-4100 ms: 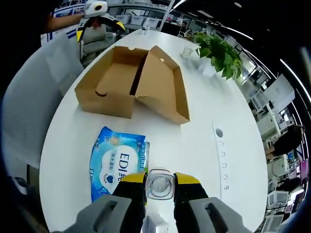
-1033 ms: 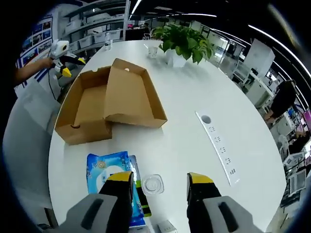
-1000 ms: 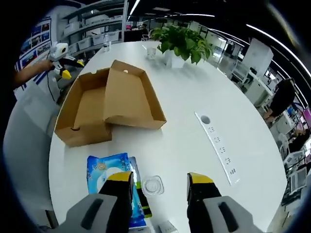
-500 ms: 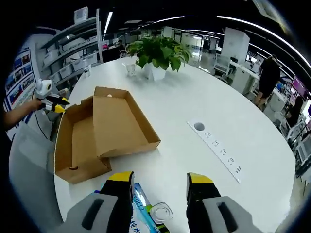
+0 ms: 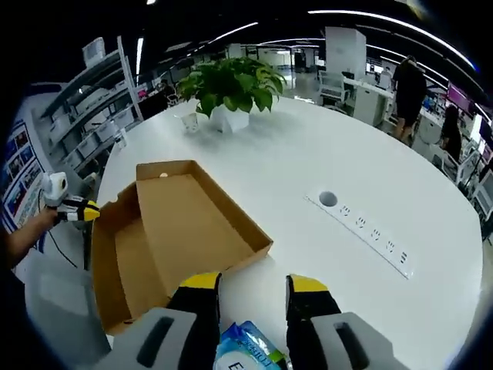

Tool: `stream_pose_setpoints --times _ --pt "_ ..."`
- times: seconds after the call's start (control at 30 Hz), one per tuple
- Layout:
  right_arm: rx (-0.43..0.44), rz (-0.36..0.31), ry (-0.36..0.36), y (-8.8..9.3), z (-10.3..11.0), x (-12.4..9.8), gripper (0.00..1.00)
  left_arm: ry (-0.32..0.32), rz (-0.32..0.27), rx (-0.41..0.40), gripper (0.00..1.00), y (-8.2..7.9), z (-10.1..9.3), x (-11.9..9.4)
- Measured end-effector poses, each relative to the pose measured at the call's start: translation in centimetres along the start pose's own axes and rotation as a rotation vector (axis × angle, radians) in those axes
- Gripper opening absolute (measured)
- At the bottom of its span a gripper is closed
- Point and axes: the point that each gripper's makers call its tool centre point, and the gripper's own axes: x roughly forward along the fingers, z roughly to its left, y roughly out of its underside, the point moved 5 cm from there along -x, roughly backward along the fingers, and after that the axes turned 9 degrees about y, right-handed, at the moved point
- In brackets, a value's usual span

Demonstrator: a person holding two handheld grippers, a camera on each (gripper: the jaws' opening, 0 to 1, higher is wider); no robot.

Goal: Operate the shoe box by opening the lid, removing the specified soft item, and placing it in the target area until the item is outside and the box remains undamaged.

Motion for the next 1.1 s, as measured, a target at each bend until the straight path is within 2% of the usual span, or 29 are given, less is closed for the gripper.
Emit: stream_pose_setpoints --times 0.27,0.33,0.47,0.6,0.73,0.9,1.0,1.07,1.1 --pt "0.121 0.046 0.027 0.5 0.8 2.1 0.23 -0.012 -0.003 -0.004 0.04 0.2 -0.3 0.2" --pt "0.156 0.057 0.036 0.6 0.7 2.7 0.2 -0.027 0.004 0.032 0.03 0.3 -0.5 0.2" --pt "0.272 0.069 0.031 0.7 0.8 3.6 0.19 -0.046 0.002 0.054 0.03 0.3 -0.7 0.2" --pt "0.295 0.069 0.047 0.7 0.8 4.5 0.18 -0.05 -0.012 0.046 0.02 0.3 -0.6 0.1" --pt "0.371 0.078 0.051 0.8 1.0 5.5 0.18 -0.056 -0.014 0.055 0.02 0.3 -0.7 0.1" --pt "0.399 0.078 0.053 1.1 1.4 6.7 0.11 -0.058 -0.008 0.059 0.02 0.3 -0.8 0.0" --pt "0.48 0.075 0.052 1.0 1.8 7.1 0.1 -0.057 -0.009 0.055 0.02 0.3 -0.7 0.1" --pt "0.476 0.085 0.055 1.1 1.8 7.5 0.09 -0.058 -0.013 0.053 0.02 0.3 -0.7 0.1" --pt "0.476 0.101 0.079 1.4 1.6 7.8 0.09 -0.059 -0.014 0.056 0.02 0.4 -0.7 0.0"
